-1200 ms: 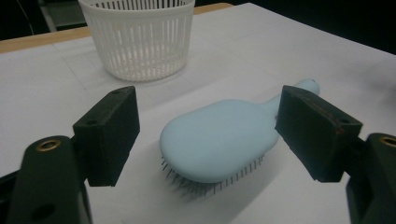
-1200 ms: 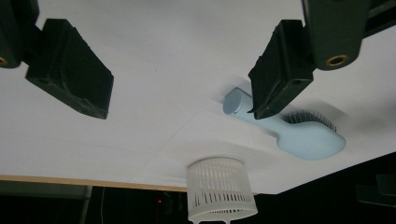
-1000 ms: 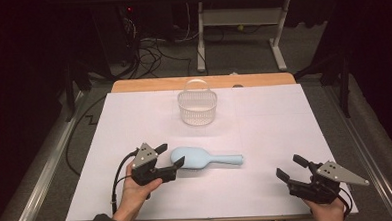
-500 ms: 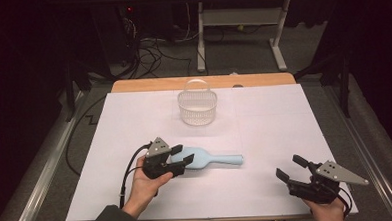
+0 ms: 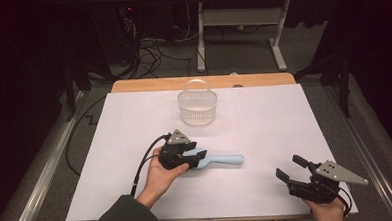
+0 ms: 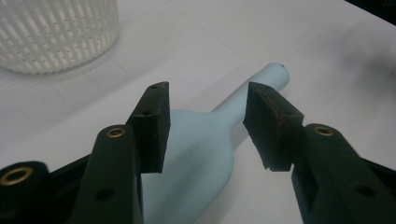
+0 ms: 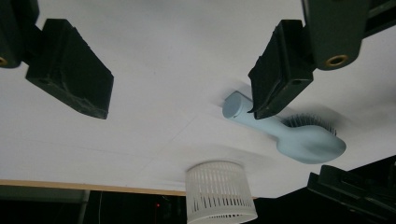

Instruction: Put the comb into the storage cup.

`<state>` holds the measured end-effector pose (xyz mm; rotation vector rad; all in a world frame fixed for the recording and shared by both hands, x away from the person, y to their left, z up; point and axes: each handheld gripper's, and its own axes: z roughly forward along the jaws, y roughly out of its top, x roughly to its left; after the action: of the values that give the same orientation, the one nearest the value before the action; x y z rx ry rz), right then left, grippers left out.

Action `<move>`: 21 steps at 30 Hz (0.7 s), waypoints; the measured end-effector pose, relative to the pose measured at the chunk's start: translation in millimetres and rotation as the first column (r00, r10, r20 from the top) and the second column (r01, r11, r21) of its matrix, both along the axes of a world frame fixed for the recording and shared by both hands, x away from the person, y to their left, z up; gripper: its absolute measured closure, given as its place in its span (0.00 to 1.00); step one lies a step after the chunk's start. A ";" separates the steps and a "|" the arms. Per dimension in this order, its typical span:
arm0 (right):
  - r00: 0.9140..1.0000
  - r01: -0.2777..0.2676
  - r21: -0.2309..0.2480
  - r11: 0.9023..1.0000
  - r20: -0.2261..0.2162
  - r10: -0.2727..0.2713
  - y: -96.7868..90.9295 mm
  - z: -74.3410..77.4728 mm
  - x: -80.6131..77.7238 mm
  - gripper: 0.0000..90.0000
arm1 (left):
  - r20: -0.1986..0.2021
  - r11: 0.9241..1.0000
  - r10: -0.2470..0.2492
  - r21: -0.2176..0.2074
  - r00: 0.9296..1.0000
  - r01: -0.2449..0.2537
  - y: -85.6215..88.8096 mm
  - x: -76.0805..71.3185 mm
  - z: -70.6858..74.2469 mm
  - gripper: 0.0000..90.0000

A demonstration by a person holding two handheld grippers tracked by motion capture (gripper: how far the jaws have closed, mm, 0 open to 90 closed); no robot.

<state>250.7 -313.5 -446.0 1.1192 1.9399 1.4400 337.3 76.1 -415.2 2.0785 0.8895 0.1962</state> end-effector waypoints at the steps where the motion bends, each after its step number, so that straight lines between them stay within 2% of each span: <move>1: 1.000 0.001 0.000 1.000 -0.002 -0.001 -0.1 0.0 0.0 0.25 | -0.007 1.000 -0.005 0.002 1.000 0.005 -3.1 1.3 0.5 0.58; 6: 1.000 0.000 -0.001 1.000 -0.003 0.000 -0.2 -0.3 0.4 0.25 | -0.049 0.999 -0.025 0.018 0.998 0.026 -16.5 8.9 2.7 0.60; 13: 1.000 -0.002 -0.001 1.000 -0.004 0.002 -0.5 -0.3 0.5 0.25 | -0.117 0.998 -0.050 0.030 0.992 0.054 -32.1 18.5 3.6 0.69; 21: 1.000 -0.005 -0.001 1.000 -0.007 0.005 0.0 -0.6 0.5 0.25 | -0.149 0.994 -0.054 0.091 0.987 0.068 -53.7 28.2 1.8 0.75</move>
<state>251.2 -313.5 -446.6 1.1214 1.9490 1.4393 365.5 22.4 -413.3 2.2289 0.9181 0.0545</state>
